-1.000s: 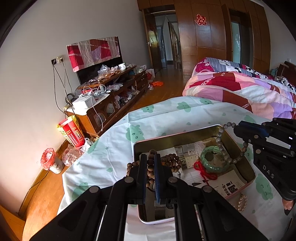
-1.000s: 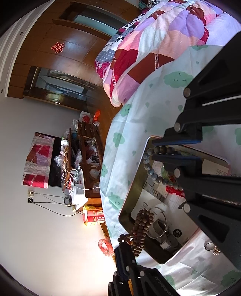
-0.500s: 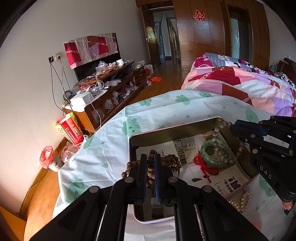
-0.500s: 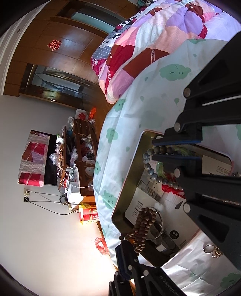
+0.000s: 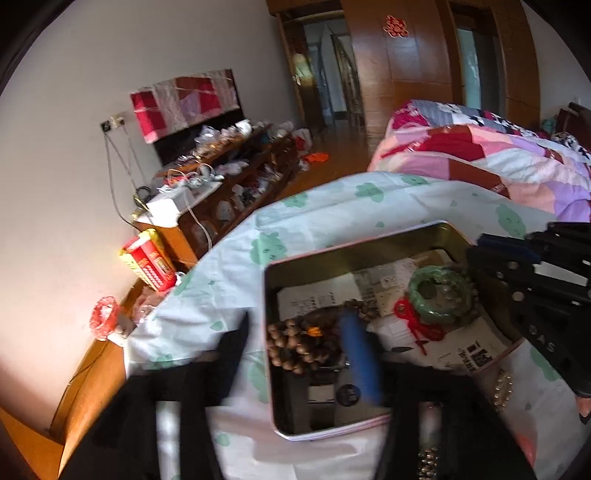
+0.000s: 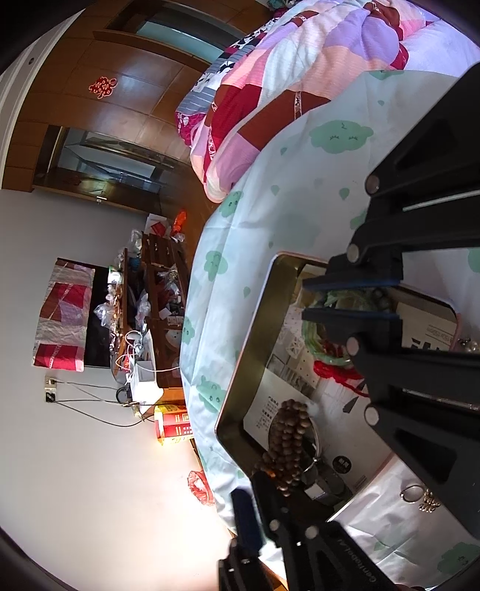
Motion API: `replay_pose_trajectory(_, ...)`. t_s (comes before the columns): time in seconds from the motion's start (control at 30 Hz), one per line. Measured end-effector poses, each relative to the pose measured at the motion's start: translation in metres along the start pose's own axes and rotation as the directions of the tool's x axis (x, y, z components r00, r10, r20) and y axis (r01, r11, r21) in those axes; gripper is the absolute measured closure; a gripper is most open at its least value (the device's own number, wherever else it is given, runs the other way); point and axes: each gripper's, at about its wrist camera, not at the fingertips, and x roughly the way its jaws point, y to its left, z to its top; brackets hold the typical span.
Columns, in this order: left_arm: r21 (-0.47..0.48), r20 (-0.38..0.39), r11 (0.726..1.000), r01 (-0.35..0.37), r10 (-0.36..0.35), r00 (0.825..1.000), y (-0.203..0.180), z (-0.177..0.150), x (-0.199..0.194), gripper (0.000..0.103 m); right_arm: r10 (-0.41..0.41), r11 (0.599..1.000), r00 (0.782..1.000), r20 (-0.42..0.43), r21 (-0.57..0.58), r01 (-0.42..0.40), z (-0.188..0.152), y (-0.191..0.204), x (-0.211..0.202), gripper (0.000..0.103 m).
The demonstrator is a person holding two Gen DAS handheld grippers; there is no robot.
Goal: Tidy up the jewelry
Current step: 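Drop the brown bracelet into the tin with the left tool while the right tool drops its bracelet, then lower the right tool onto the coral-pink bangle and close on it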
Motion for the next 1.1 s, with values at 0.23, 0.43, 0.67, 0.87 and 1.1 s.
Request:
replay_pose_trajectory(0.23, -0.001, -0.002, 1.0, -0.011, 0.011, 1.0, 0.004, -0.006, 0.0, 0.032, -0.022, 1.0, 1.0, 0.012, 0.005, 0.022, -0.006, -0.001, -0.005, 0.063)
replay_pose_trajectory(0.43, -0.028, -0.023, 0.999, -0.02, 0.019, 1.0, 0.012, -0.013, -0.001, 0.032, -0.016, 1.0, 1.0, 0.014, 0.004, 0.016, -0.009, 0.001, -0.01, 0.059)
replay_pose_trajectory(0.67, -0.072, -0.054, 0.997, -0.033, 0.029, 0.998, 0.021, -0.032, -0.013, 0.032, -0.012, 1.0, 1.0, 0.014, 0.023, 0.011, -0.017, 0.0, -0.019, 0.058)
replay_pose_trajectory(0.87, -0.094, -0.064, 0.995, -0.044, 0.038, 0.997, 0.022, -0.057, -0.032, 0.032, -0.01, 0.999, 1.0, 0.018, 0.038, 0.009, -0.032, 0.0, -0.038, 0.053)
replay_pose_trajectory(1.1, -0.128, -0.109, 0.991, -0.038, 0.024, 0.994, 0.017, -0.088, -0.046, 0.032, 0.008, 1.0, 1.0, -0.001, 0.028, -0.008, -0.059, 0.009, -0.059, 0.048)
